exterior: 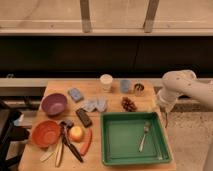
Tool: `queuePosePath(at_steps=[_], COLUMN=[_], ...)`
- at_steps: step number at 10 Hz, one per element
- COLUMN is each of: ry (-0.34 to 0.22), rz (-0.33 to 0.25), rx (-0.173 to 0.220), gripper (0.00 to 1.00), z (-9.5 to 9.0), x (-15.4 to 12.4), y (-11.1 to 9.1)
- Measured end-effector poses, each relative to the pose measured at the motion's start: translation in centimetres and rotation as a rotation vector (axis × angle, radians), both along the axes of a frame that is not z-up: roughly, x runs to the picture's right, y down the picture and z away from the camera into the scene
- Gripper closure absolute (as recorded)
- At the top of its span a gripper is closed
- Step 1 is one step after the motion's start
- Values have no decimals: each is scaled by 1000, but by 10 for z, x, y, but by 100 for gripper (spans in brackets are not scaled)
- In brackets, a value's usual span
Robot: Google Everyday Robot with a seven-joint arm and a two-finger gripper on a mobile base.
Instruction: Place fork in red bowl
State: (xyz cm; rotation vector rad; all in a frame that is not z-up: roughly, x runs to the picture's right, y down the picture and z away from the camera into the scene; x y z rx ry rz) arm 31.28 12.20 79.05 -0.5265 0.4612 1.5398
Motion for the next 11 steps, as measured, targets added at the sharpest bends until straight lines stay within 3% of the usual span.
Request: queuePosePath(at_steps=[3, 6, 9, 11], ry=[8, 5, 47, 55], rz=[-20, -96, -126, -119], rx=[-4, -16, -44, -93], gripper=[34, 34, 34, 34], z=[-1, -12, -24, -27], x=[0, -37, -54, -59], y=[0, 3, 26, 55])
